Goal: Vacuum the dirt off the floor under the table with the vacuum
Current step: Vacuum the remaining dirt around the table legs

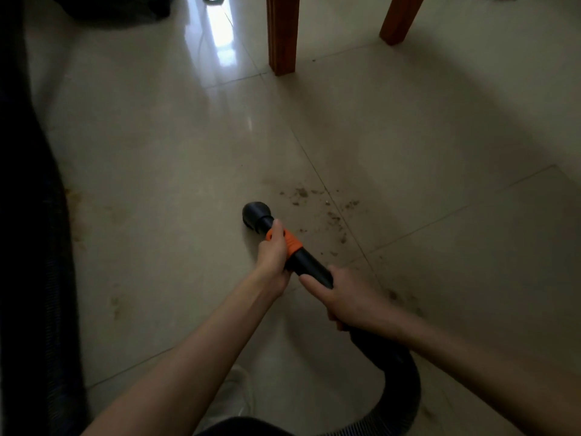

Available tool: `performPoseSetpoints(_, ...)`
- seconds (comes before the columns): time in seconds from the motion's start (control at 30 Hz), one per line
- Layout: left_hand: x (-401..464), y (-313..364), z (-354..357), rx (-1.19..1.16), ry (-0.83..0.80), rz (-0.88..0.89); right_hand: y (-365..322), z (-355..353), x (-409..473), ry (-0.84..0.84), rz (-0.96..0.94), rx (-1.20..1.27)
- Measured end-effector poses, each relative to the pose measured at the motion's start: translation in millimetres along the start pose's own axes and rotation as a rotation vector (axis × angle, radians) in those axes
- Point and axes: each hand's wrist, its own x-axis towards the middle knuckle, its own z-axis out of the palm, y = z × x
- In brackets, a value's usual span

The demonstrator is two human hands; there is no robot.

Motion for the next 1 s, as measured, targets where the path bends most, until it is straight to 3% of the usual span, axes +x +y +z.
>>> performPoseSetpoints(0.7, 24.4, 25.5, 36.7, 0.133, -0.151, -0.084, 1.0, -10.1, 34.2, 0.236, 0.03, -0.088)
performPoseSetpoints(0.9, 18.9, 8.8, 21.8, 0.084, -0.132, -0.105, 4.6, -10.1, 13.8, 0.064, 0.04, -0.038)
performPoseSetpoints(1.0, 15.1, 0.7, 22.2, 0.107, -0.138, -0.076, 9.3, -19.7, 5.7, -0.088, 0.063, 0.146)
